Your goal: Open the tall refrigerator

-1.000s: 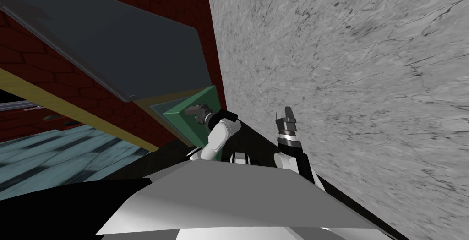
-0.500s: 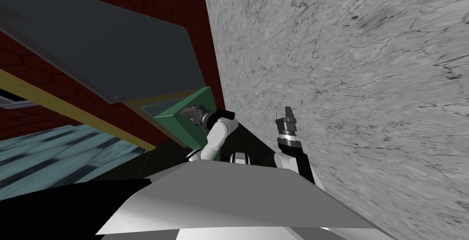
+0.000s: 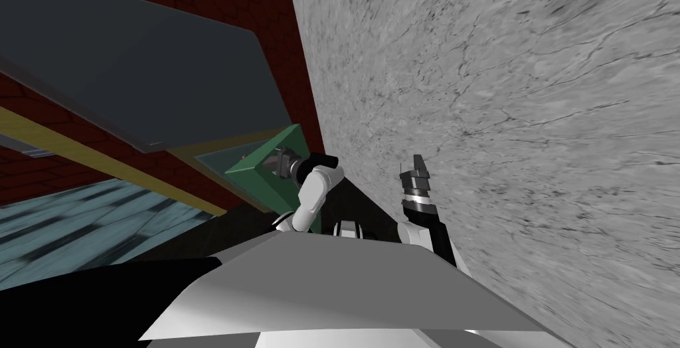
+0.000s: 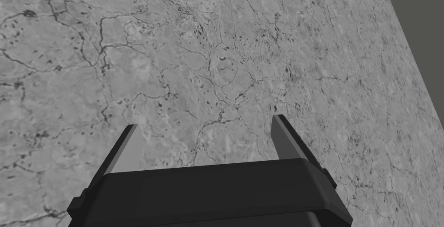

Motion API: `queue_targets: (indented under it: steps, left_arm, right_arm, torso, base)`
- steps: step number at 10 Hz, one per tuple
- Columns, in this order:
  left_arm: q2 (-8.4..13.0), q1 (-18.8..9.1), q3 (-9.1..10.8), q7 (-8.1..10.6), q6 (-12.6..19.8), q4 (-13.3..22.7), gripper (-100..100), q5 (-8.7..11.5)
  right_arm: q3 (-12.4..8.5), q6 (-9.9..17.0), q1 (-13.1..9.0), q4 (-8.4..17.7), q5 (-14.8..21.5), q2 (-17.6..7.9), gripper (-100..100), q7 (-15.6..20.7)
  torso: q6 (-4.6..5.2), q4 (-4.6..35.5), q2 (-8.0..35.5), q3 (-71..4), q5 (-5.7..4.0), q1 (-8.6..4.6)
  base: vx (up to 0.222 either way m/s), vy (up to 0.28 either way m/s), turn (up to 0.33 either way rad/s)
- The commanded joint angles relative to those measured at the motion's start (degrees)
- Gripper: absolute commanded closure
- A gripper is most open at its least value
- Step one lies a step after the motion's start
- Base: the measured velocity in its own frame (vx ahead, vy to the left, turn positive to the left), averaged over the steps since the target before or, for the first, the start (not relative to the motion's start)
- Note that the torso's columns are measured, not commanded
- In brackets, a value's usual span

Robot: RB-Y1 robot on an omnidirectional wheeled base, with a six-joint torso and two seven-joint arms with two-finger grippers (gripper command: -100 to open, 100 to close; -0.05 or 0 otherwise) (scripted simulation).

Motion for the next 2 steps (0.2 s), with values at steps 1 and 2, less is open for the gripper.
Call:
queue_targets:
  steps: [1, 2]
  left_arm:
    - [-0.72, -2.97, 2.02, -2.96, -1.28, -0.02, -100, 0.50]
    - [-1.02, -3.98, 2.70, -3.99, -1.67, -0.07, -100, 0.70]
  right_arm:
    - [0.00, 0.00, 0.00, 0.00, 0.00, 0.00, 0, 0.00]
    - [0.00, 0.00, 0.00, 0.00, 0.00, 0.00, 0, 0.00]
  torso:
    - [0.04, -0.06, -0.13, -0.06, -0.06, -0.28]
    - [0.11, -0.15, -0.30, -0.15, -0.14, -0.60]
  base:
    - [-0.017, 0.013, 0.061]
    - [-0.015, -0.005, 0.059]
